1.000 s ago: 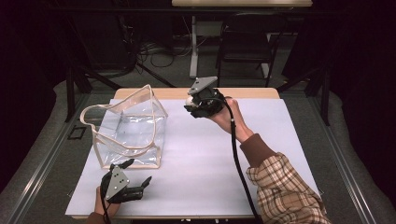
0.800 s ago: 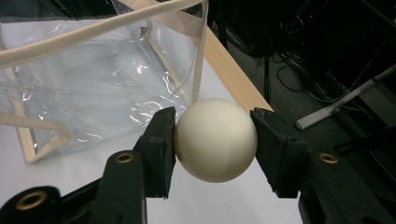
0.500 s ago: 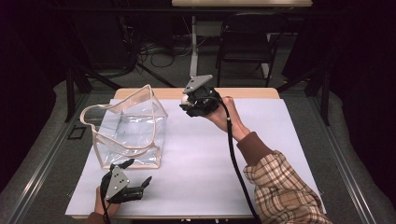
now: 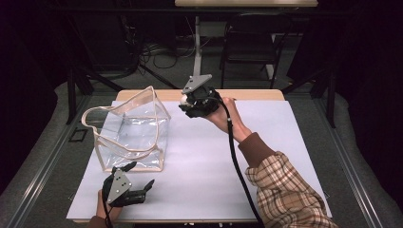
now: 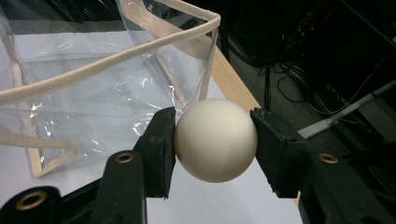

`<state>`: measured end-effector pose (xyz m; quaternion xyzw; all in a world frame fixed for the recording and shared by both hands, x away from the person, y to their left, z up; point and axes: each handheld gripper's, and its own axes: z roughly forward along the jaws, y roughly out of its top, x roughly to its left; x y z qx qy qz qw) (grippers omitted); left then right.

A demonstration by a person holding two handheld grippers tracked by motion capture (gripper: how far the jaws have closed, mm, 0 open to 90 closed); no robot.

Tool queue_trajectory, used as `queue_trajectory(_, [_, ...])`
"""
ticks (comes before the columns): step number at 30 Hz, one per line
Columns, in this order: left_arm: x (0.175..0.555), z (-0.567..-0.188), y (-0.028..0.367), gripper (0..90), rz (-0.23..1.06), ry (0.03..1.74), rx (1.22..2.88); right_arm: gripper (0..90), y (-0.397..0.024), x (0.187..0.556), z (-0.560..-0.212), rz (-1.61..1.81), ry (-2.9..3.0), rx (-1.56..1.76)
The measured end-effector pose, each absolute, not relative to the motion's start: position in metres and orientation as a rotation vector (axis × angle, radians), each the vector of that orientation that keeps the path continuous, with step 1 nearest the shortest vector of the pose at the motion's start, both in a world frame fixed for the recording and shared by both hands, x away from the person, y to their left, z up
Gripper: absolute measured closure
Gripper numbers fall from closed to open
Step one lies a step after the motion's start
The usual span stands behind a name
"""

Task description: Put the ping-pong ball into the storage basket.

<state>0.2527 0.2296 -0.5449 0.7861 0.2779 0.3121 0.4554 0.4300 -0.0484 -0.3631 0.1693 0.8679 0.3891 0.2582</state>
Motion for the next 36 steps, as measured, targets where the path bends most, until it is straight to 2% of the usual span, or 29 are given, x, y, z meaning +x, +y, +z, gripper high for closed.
queue_trajectory(36, [0.252, -0.545, 0.23, 16.0, 0.768, 0.687, 1.939, 51.0, -0.017, 0.43, -0.361, 1.074, 2.369, 0.392])
